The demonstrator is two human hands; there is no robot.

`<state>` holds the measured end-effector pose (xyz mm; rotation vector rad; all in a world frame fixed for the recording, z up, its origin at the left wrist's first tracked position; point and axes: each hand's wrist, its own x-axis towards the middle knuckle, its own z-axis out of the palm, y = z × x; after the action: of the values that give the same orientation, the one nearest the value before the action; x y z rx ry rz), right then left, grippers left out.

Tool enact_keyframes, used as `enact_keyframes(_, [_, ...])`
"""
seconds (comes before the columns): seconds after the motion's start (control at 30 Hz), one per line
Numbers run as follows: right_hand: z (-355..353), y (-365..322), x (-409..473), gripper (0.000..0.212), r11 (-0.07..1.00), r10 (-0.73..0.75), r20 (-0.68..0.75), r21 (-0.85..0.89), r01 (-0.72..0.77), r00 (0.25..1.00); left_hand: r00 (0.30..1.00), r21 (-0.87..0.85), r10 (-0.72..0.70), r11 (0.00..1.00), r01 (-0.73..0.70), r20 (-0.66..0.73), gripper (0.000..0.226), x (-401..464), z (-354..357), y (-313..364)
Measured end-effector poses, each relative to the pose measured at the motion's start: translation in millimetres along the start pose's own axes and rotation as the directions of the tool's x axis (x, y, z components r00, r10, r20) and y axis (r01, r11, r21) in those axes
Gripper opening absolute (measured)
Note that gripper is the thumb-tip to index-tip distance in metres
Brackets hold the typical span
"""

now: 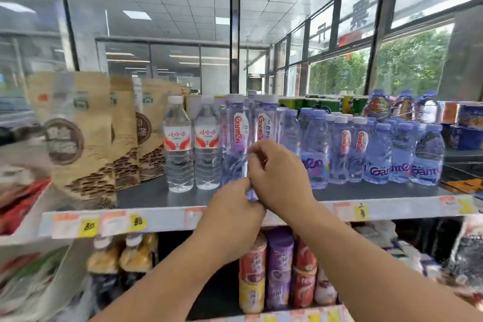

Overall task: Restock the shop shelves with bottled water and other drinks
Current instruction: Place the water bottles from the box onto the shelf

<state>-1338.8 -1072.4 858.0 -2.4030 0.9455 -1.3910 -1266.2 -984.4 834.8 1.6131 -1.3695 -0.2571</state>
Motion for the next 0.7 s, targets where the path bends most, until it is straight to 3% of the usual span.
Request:
enact_keyframes(0.13, [50.5,-68.8,-58.3,0.021,0.993,-0.113,0.327,0.053,0.102,0.938,0.980,0.054,-0.189,0.981,0.186,0.061,0.007,-71.5,-61.7,-60.6])
enact_keyframes(0.27, [115.5,-127.6,-134.2,0.022,0.979,-0.197,0.610,0.077,0.190,0.768,0.896,0.131,-0.410,0.911,0.392,0.173,0.010,-159.6,-118.9,-125.5])
enact_keyframes(0.37, [167.9,-155.4,-206.3,0.027,0.975,-0.204,0.771,0.107,0.194,0.603,0.785,0.236,-0.571,0.819,0.523,0.240,0.029,-236.1,-149.6,-169.4])
enact_keyframes(0.43, [202.2,-165.6,-261.1,0.032,0.977,-0.190,0.861,0.117,0.181,0.472,0.695,0.273,-0.661,0.750,0.602,0.285,0.030,-287.4,-161.3,-201.2])
enact_keyframes(0.6, [291.8,-154.2,-408.3,0.033,0.990,-0.079,0.988,0.062,0.130,0.132,0.525,0.183,-0.831,0.554,0.812,0.182,0.024,-410.0,-157.4,-301.8])
enact_keyframes(0.7, [344.1,-123.4,-504.9,0.028,0.991,0.003,1.000,0.001,0.132,-0.027,0.426,0.126,-0.892,0.445,0.886,0.151,0.023,-482.9,-128.7,-372.8])
